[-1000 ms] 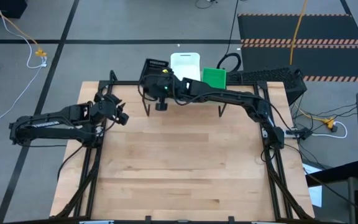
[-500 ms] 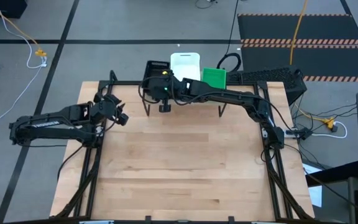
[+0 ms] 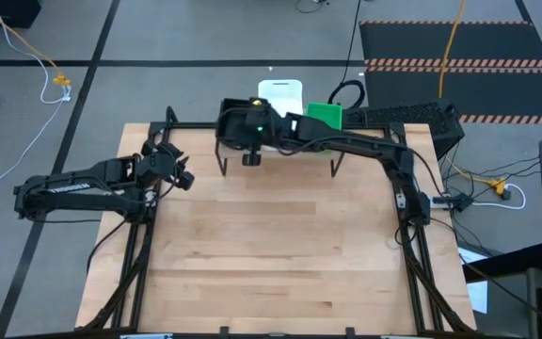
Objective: Stack baskets on shelf by color
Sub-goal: Return to Home Position
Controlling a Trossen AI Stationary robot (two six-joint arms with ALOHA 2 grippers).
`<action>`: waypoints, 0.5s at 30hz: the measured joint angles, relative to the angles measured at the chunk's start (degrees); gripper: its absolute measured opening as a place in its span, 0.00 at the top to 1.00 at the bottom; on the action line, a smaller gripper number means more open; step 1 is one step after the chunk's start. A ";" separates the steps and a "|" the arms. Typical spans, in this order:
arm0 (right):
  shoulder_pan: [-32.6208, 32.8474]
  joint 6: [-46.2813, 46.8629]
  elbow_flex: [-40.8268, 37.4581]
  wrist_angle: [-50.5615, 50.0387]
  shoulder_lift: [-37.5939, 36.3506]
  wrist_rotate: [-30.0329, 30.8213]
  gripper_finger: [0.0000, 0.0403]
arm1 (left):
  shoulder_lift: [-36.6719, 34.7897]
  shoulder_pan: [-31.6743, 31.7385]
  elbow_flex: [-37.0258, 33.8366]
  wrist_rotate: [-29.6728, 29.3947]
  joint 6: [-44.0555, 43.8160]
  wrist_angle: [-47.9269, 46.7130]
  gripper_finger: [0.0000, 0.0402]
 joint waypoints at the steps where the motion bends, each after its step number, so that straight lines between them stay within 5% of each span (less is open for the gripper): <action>1: 0.24 0.55 0.04 -0.43 -1.13 -0.38 0.63 | 0.00 0.00 0.00 0.00 0.00 -0.17 0.74; 3: 0.95 2.64 0.02 -4.55 -3.97 -3.67 0.62 | -0.01 -0.09 0.00 -0.01 0.00 -0.56 0.74; 7: 2.51 11.46 -4.71 -6.69 -10.78 -19.74 0.62 | -0.02 -0.37 0.00 0.02 0.02 -1.44 0.74; 11: 6.91 16.38 -24.55 6.99 -20.73 -24.94 0.65 | -0.59 -2.35 -0.01 0.82 -0.07 1.85 0.74; 15: 12.42 21.56 -49.35 28.61 -31.43 -22.62 0.68 | -0.38 -7.09 -3.68 6.59 3.82 18.91 0.74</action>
